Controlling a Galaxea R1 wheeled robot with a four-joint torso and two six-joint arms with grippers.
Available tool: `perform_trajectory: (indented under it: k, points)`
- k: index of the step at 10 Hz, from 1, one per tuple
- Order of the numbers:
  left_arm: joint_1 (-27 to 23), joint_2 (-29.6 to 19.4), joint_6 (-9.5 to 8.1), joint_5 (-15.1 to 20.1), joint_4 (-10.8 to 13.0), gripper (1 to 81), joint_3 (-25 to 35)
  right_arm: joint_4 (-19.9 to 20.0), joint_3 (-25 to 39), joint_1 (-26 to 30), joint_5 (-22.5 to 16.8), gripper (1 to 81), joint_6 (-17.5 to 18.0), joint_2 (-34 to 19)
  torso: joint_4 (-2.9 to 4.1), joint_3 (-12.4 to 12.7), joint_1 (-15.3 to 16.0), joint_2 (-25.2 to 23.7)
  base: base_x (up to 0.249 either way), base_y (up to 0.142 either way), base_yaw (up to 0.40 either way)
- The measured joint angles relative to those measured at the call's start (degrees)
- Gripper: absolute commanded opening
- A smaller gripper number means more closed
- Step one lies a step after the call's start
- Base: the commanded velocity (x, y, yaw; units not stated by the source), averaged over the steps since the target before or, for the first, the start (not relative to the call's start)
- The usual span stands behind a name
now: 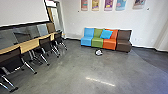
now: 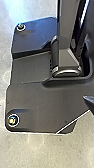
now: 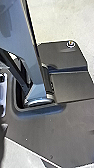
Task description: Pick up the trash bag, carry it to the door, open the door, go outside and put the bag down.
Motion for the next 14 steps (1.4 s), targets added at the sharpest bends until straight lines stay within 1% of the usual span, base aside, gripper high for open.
perform_trajectory:
  k: [12,14]
  points:
    - [0.00,0.27,0.02,-0.05,0.00,81.1,0.00,0.00,0.00,0.00,0.02,81.1,0.00,0.20,0.00,0.00,0.00,0.00,0.133,0.000,0.000]
    - [0.02,0.40,0.02,-0.05,0.00,81.1,0.00,0.00,0.00,-0.02,0.00,81.1,0.00,0.22,0.00,0.00,-0.02,0.00,0.132,-0.066,0.000]
